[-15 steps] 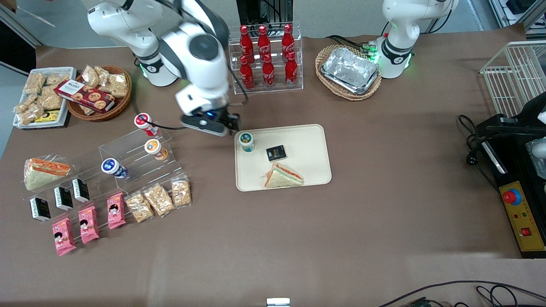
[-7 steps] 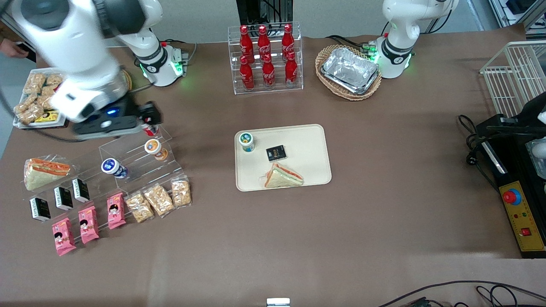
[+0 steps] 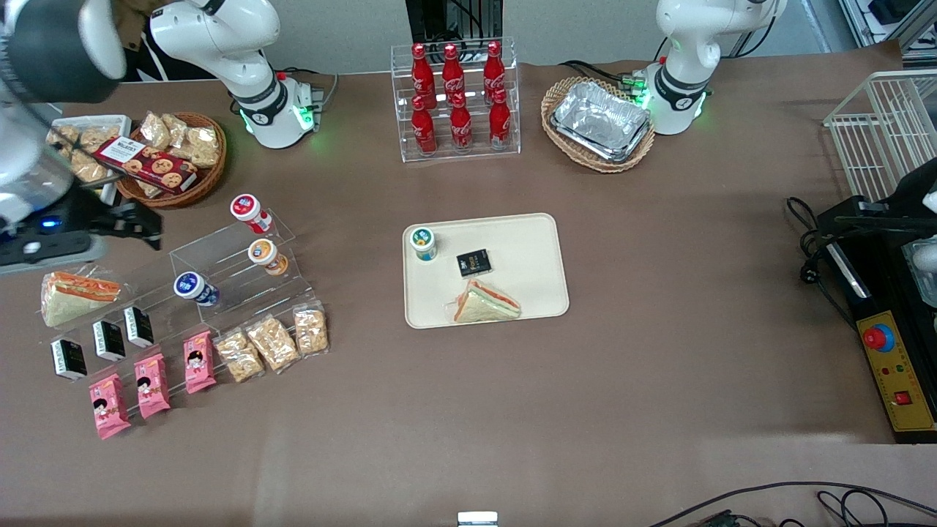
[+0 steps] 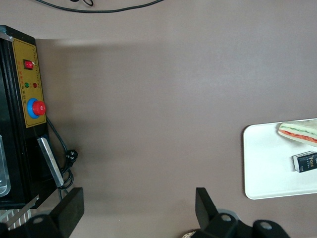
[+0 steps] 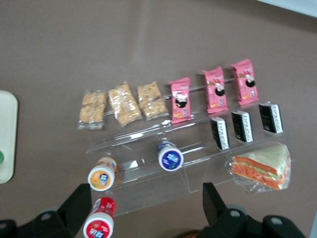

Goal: Place green gum on tray

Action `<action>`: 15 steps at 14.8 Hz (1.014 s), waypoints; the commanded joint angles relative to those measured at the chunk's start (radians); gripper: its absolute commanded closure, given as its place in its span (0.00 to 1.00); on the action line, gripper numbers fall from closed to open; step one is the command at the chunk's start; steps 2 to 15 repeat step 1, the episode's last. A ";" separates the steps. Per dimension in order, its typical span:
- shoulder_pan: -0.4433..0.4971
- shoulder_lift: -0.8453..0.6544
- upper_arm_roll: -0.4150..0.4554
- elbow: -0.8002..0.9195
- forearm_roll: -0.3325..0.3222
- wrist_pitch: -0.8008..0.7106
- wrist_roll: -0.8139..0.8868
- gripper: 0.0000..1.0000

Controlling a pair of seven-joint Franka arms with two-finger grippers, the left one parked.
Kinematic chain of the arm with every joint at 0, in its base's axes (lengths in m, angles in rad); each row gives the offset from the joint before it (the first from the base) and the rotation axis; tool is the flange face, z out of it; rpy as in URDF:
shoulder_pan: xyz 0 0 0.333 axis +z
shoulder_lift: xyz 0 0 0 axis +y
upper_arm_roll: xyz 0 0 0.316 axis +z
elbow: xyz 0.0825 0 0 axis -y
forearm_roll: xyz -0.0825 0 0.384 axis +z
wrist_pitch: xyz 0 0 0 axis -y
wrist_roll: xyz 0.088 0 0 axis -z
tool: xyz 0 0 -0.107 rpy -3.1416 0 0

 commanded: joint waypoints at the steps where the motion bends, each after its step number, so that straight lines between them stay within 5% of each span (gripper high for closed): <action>1: -0.076 0.031 0.017 0.072 0.054 -0.020 -0.022 0.00; 15: -0.076 0.031 0.017 0.072 0.054 -0.020 -0.022 0.00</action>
